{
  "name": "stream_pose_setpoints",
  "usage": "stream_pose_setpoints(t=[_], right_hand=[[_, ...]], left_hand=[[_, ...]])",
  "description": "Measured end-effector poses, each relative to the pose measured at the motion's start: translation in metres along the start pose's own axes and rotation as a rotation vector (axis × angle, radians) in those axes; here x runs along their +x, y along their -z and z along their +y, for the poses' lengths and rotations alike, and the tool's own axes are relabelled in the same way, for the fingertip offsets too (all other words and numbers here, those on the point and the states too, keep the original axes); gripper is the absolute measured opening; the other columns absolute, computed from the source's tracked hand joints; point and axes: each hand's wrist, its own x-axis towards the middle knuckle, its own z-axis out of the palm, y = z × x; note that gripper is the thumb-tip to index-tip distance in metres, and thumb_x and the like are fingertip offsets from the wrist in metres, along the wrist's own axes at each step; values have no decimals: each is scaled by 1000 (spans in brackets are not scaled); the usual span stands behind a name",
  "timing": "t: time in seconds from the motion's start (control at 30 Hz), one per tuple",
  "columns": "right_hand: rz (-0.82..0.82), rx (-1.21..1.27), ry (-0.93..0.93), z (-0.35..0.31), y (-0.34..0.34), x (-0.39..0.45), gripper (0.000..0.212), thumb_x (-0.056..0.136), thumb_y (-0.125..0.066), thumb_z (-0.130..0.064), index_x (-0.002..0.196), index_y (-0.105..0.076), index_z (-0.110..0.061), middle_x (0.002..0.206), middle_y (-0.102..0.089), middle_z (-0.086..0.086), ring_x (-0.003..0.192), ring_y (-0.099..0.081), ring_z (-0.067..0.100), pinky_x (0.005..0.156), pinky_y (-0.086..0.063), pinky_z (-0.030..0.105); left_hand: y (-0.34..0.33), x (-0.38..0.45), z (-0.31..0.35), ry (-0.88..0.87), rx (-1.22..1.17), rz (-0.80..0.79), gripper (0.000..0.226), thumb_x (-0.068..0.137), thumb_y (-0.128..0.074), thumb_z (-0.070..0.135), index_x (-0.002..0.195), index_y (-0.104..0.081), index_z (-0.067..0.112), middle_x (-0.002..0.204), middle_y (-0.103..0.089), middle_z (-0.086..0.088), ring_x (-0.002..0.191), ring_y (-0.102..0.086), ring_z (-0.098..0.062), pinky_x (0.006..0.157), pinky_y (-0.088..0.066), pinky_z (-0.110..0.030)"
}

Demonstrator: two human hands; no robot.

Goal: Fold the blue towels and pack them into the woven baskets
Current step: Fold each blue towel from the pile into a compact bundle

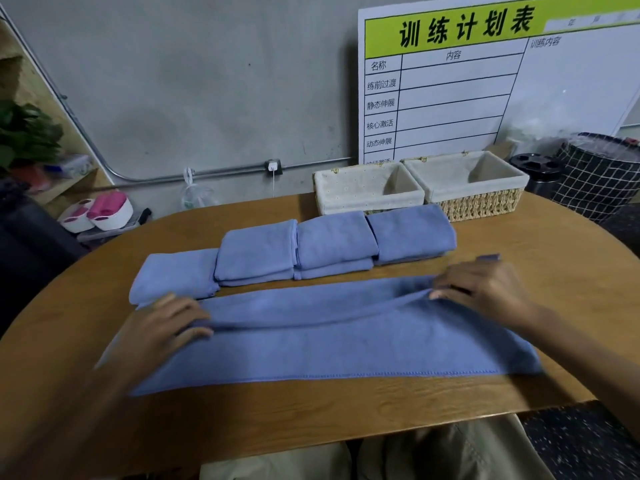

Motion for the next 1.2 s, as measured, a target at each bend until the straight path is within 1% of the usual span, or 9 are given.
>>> stream_pose_setpoints(t=[0.1,0.27,0.5,0.63,0.73,0.83,1.0,1.1,1.2], right_hand=[[8,-33,73,-18,2,-21,24,89,-64,-40,80,-76,-21,77,-72,-8,55,-63,17,45,-46,30],[-128,-49,109,-23,-16,-55,32,97,-55,-48,89,-74,-22,76,-68,-9,56,-62,20,49,-45,30],[-131,-16,65,-2,-24,-49,39,96,-53,-56,91,-74,-23,75,-70,-9,60,-66,16,46,-47,30],[-122,-22,68,8,-24,-46,41,96,-51,-56,91,-74,-22,75,-70,-8,62,-67,14,45,-44,28],[-111,-21,45,15,-21,-45,42,97,-50,-56,89,-74,-22,72,-69,-7,60,-65,13,45,-42,27],[-88,-42,-1,23,-13,-49,46,100,-45,-55,84,-75,-24,69,-68,-8,57,-61,14,46,-40,27],[-79,-92,-51,29,10,-62,52,102,-42,-52,75,-74,-21,58,-61,-1,48,-59,21,46,-38,29],[-108,-108,-39,23,20,-65,58,101,-42,-55,65,-69,-18,51,-54,0,42,-53,23,43,-34,28],[-103,-139,-28,18,27,-66,63,100,-40,-56,58,-63,-16,47,-48,2,40,-49,25,42,-31,27]], left_hand=[[-7,-21,6,-187,122,-18,26,93,-53,35,87,-75,23,93,-66,10,87,-53,-10,75,-36,-22],[-21,-51,-2,-19,63,-96,53,108,-26,45,96,-73,24,97,-67,10,82,-66,-15,75,-41,-25],[-14,-41,9,50,27,-43,51,104,-31,55,93,-72,27,93,-65,13,81,-57,-2,70,-40,-17],[-18,-45,8,79,-8,-74,52,104,-30,59,97,-71,28,97,-64,14,76,-66,-7,57,-51,-24],[-21,-47,9,65,-3,-99,53,104,-28,60,97,-72,31,99,-63,16,79,-67,-5,58,-47,-18],[-20,-42,19,32,-11,-51,51,102,-35,60,88,-73,29,92,-66,17,72,-66,-3,59,-41,-16],[-8,-33,40,82,-73,160,29,82,-66,54,74,-75,28,75,-69,20,71,-59,4,60,-42,-16],[-1,-42,32,137,-107,87,45,84,-59,72,64,-69,32,66,-64,22,59,-56,5,53,-42,-23],[8,-51,23,187,-131,6,55,81,-51,81,59,-59,31,56,-55,16,51,-50,2,49,-36,-21]])
